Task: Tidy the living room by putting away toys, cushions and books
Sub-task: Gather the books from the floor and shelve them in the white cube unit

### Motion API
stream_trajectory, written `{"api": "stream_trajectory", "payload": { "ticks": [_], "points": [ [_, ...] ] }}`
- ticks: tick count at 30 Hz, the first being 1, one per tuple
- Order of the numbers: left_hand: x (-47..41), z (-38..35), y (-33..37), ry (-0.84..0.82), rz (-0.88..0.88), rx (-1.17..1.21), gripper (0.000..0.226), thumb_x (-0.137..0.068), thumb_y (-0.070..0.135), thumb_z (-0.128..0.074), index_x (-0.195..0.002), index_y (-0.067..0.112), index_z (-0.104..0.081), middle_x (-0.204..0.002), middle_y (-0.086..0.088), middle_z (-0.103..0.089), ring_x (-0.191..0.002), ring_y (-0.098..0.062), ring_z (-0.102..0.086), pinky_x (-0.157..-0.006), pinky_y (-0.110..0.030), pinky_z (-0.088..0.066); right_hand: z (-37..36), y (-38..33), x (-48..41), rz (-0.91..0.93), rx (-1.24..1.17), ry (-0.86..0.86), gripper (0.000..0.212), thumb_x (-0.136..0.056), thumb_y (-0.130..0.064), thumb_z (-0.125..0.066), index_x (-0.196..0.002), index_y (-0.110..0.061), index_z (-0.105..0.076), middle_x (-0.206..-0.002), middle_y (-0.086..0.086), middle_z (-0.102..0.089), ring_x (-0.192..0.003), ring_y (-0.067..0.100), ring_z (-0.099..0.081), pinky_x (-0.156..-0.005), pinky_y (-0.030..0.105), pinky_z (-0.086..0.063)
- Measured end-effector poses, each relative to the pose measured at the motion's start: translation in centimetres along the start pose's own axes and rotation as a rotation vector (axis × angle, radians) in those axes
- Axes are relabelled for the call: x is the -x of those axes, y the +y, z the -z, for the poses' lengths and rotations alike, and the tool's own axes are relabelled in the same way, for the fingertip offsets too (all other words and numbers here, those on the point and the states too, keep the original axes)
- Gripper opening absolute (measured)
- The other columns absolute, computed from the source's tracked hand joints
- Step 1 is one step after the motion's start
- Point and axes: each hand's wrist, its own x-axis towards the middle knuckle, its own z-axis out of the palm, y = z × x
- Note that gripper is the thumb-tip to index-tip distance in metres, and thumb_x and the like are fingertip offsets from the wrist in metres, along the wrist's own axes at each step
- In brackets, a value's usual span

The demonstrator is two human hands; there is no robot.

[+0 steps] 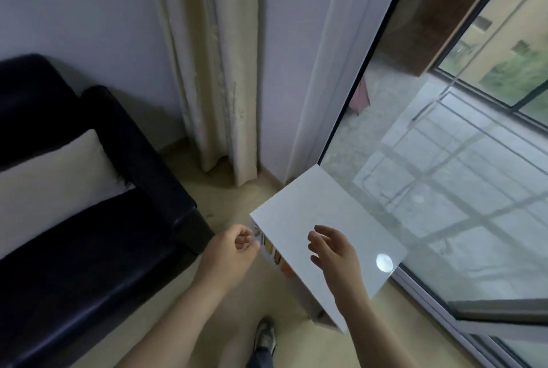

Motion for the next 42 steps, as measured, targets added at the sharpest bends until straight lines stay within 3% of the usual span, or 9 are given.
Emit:
{"api": "stream_trajectory", "payload": {
  "ticks": [7,12,28,32,35,42],
  "points": [
    [-5.4,0.8,2.0,-0.030,-0.028,-0.033,0.016,-0.089,0.027,-0.062,-0.104,0.022,-0.058,-0.098,0.008,-0.063,-0.092,-0.006,-0.060,-0.075,-0.018,-0.047,-0.6,-2.0,-4.7,-0.009,-0.027,0.038,0.025,-0.093,-0.026,-0.060,-0.116,-0.018,-0.061,-0.107,0.001,-0.067,-0.101,0.017,-0.064,-0.085,0.031,-0.053],
    [-8.1,0.4,1.7,-0.066,-0.030,-0.039,0.020,-0.090,0.027,-0.061,-0.108,0.020,-0.058,-0.099,0.008,-0.062,-0.091,-0.004,-0.059,-0.069,-0.014,-0.044,-1.6,-1.9,-6.2,-0.034,-0.038,0.080,0.026,-0.093,-0.026,-0.060,-0.118,-0.016,-0.061,-0.107,0.001,-0.067,-0.099,0.016,-0.065,-0.086,0.033,-0.054],
    [-19.8,-1.2,-5.6,-0.355,-0.174,-0.177,0.025,-0.092,0.030,-0.057,-0.115,0.019,-0.057,-0.099,0.011,-0.061,-0.090,-0.001,-0.056,-0.068,-0.012,-0.044,-9.9,6.1,-12.1,-0.181,-0.156,0.400,0.033,-0.094,-0.028,-0.059,-0.123,-0.015,-0.058,-0.114,0.004,-0.065,-0.103,0.018,-0.063,-0.092,0.038,-0.054],
    [-22.0,-5.1,-9.5,-0.381,-0.187,-0.132,0.024,-0.091,0.028,-0.059,-0.114,0.021,-0.058,-0.099,0.011,-0.062,-0.091,-0.001,-0.058,-0.070,-0.011,-0.045,-10.8,10.1,-14.0,-0.130,-0.089,0.437,0.026,-0.093,-0.030,-0.059,-0.118,-0.022,-0.059,-0.110,-0.002,-0.065,-0.104,0.015,-0.063,-0.093,0.039,-0.053],
    [-24.0,-8.3,-12.0,-0.369,-0.238,-0.104,0.022,-0.090,0.027,-0.061,-0.111,0.022,-0.059,-0.097,0.014,-0.062,-0.092,-0.002,-0.060,-0.070,-0.011,-0.046,-10.7,12.9,-15.7,-0.024,-0.062,0.478,0.023,-0.093,-0.029,-0.059,-0.115,-0.024,-0.058,-0.109,-0.004,-0.065,-0.103,0.012,-0.063,-0.091,0.032,-0.054],
    [-27.8,-14.3,-17.5,-0.329,-0.476,0.038,0.019,-0.089,0.025,-0.062,-0.107,0.028,-0.059,-0.095,0.018,-0.064,-0.088,0.001,-0.061,-0.075,-0.016,-0.052,-11.1,20.0,-20.3,0.246,-0.090,0.606,0.027,-0.093,-0.026,-0.060,-0.118,-0.019,-0.060,-0.106,-0.005,-0.067,-0.099,0.009,-0.064,-0.090,0.031,-0.055]
  ]
}}
